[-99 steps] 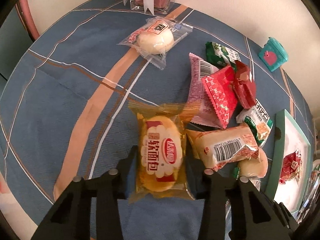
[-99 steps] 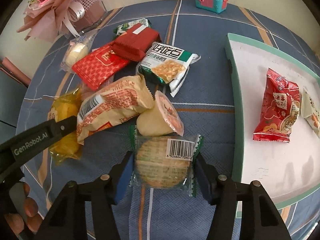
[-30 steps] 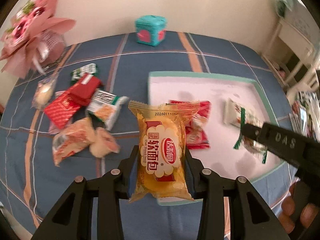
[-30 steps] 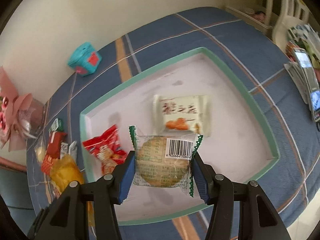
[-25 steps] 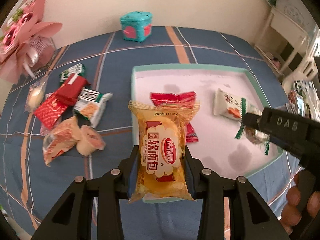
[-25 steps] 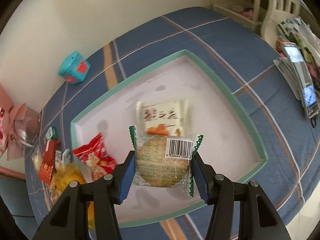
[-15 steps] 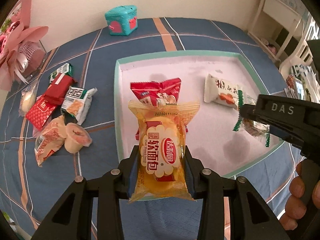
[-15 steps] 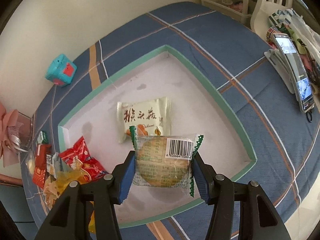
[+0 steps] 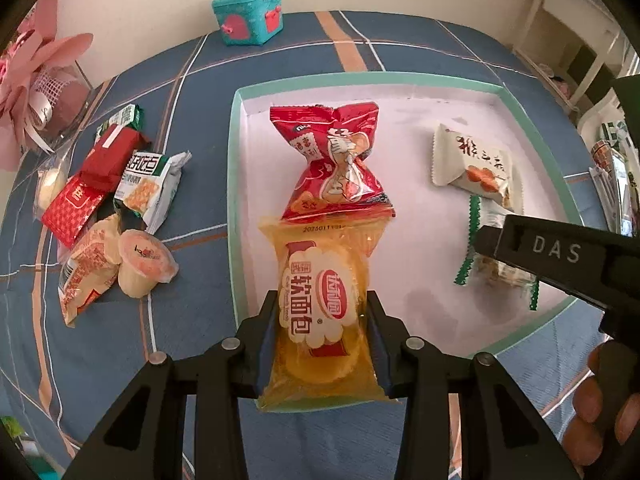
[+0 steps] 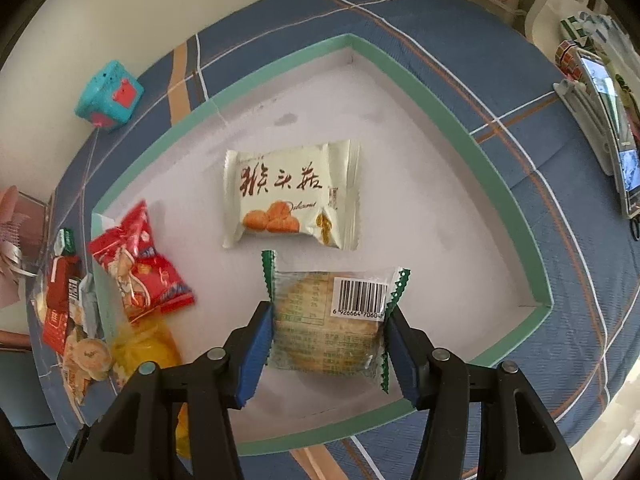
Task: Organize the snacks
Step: 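Lift and carry the bread bag and cookie pack over the white tray with both tools, then open the right tool to drop the cookie pack while the left tool releases the bread bag in the tray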
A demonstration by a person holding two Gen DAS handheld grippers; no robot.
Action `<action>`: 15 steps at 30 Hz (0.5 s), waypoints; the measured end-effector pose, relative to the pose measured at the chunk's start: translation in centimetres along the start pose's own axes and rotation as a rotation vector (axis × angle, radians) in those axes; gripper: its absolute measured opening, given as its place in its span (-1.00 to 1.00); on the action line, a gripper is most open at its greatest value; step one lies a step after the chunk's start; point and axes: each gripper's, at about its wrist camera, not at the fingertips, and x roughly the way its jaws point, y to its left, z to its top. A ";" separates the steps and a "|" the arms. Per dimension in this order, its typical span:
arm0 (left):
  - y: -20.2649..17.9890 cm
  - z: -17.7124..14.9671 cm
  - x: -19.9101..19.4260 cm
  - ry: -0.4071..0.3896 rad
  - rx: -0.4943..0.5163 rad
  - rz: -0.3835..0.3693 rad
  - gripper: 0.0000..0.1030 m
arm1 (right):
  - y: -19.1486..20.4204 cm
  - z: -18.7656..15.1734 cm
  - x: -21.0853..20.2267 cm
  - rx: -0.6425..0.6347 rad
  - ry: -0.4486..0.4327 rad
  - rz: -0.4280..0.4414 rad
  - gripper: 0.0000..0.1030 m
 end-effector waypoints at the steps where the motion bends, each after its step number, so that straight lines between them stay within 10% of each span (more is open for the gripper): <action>1: 0.0 0.0 0.1 0.002 -0.002 -0.001 -0.16 | 0.0 0.0 0.0 -0.003 -0.001 -0.004 0.15; 15: -0.2 0.3 1.0 0.027 -0.014 0.015 0.16 | 1.9 -0.4 1.2 -0.036 0.011 -0.043 0.46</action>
